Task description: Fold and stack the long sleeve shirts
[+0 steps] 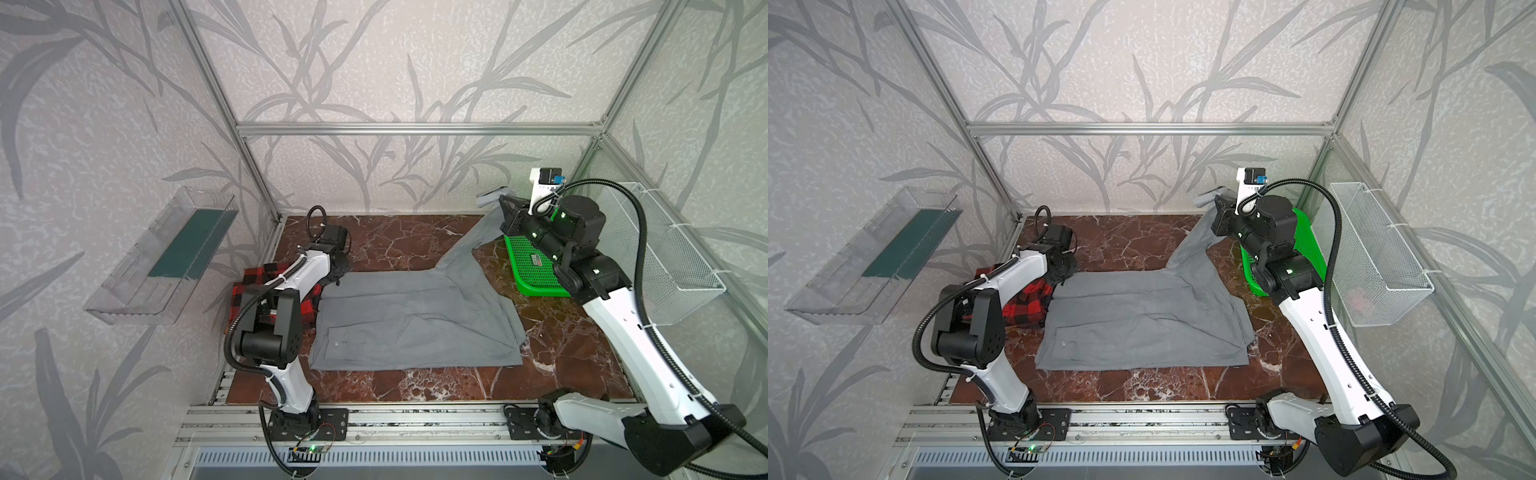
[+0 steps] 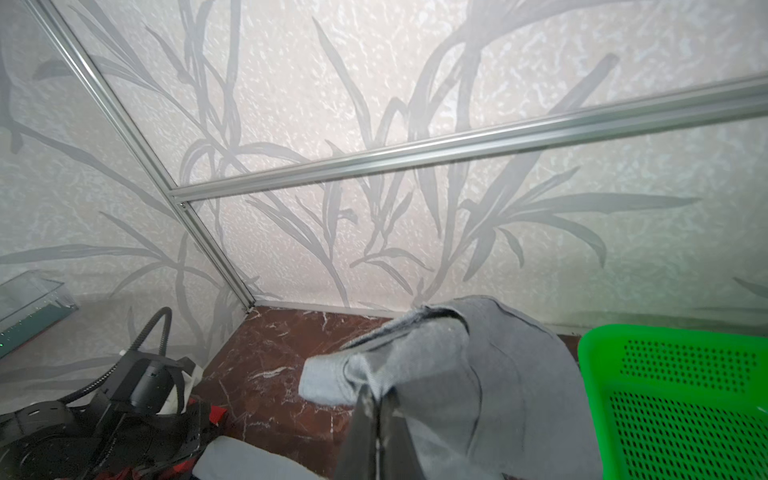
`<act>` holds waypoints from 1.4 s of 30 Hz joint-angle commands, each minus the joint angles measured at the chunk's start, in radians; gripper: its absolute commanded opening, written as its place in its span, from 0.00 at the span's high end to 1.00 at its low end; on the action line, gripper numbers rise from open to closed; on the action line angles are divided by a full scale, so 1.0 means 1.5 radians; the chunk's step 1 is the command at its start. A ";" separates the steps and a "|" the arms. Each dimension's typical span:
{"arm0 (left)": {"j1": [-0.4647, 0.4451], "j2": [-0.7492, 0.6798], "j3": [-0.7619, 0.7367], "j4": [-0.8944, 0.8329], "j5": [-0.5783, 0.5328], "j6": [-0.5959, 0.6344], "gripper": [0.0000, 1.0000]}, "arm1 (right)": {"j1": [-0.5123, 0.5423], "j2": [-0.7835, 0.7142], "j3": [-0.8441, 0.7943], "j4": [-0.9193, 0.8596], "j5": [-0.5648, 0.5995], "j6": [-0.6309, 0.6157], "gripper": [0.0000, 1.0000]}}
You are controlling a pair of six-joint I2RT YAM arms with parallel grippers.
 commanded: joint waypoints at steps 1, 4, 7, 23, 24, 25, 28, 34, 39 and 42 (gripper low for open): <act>-0.012 -0.061 -0.048 0.051 -0.041 -0.018 1.00 | 0.005 -0.054 -0.016 -0.062 0.053 0.005 1.00; -0.025 -0.101 -0.088 0.070 -0.046 -0.025 1.00 | 0.016 -0.095 -0.023 -0.122 0.084 -0.005 1.00; -0.050 -0.134 -0.119 0.073 -0.066 -0.033 1.00 | 0.036 -0.142 -0.043 -0.172 0.119 -0.010 1.00; -0.092 -0.364 -0.357 0.095 -0.106 -0.102 1.00 | 0.085 -0.332 -0.100 -0.466 0.179 -0.009 1.00; -0.092 -0.373 -0.370 0.099 -0.102 -0.104 1.00 | 0.085 -0.340 -0.104 -0.480 0.174 -0.005 1.00; -0.093 -0.380 -0.382 0.101 -0.098 -0.106 1.00 | 0.085 -0.347 -0.103 -0.492 0.172 -0.003 1.00; -0.096 -0.399 -0.412 0.101 -0.094 -0.115 1.00 | 0.085 -0.367 -0.101 -0.533 0.167 -0.002 1.00; -0.121 -0.427 -0.462 0.104 -0.087 -0.140 1.00 | 0.085 -0.383 -0.096 -0.615 0.133 0.011 1.00; -0.135 -0.453 -0.490 0.098 -0.086 -0.152 1.00 | 0.085 -0.407 -0.118 -0.645 0.118 0.025 1.00; -0.139 -0.459 -0.510 0.098 -0.078 -0.166 1.00 | 0.085 -0.414 -0.135 -0.650 0.099 0.036 1.00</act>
